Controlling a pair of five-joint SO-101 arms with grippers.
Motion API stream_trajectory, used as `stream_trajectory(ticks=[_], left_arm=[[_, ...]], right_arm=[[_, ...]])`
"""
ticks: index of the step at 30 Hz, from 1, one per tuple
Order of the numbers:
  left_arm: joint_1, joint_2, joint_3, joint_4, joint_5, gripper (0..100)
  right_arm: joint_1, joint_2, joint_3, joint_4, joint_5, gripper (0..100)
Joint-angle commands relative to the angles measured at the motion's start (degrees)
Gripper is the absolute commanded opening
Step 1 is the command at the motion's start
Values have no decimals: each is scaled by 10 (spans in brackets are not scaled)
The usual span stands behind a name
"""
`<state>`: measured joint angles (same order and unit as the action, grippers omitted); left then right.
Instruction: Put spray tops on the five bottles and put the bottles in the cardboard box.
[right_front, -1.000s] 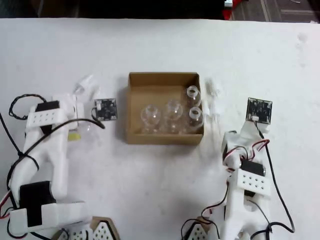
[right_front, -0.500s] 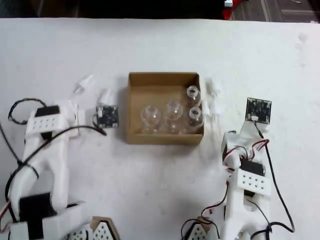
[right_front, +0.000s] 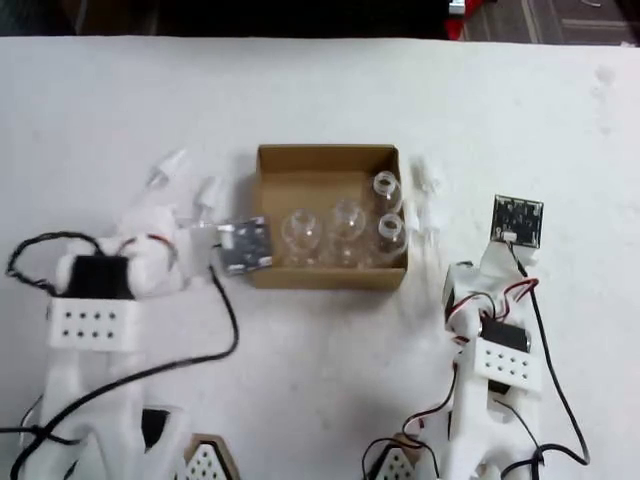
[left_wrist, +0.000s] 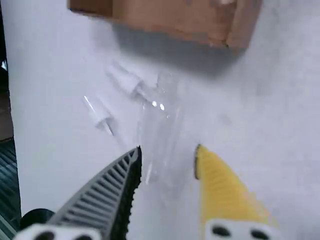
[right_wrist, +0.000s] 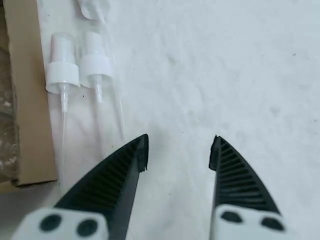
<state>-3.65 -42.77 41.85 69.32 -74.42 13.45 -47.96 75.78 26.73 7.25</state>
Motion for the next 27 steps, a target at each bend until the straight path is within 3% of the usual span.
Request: stream_trajectory(ticks=[1, 4, 11, 21, 27], left_arm=[[51, 15, -4, -91, 101, 286], [53, 76, -8, -137, 95, 280], [50, 206, -19, -156, -68, 279], [50, 321, -76, -238, -76, 279], [49, 385, -98, -244, -76, 279]], right_arm=[[-5, -5, -4, -8, 9, 180], [-5, -9, 0, -11, 9, 180], [-5, -10, 1, -12, 9, 180], [-7, -10, 1, -12, 9, 180], [-8, -10, 1, -17, 9, 180]])
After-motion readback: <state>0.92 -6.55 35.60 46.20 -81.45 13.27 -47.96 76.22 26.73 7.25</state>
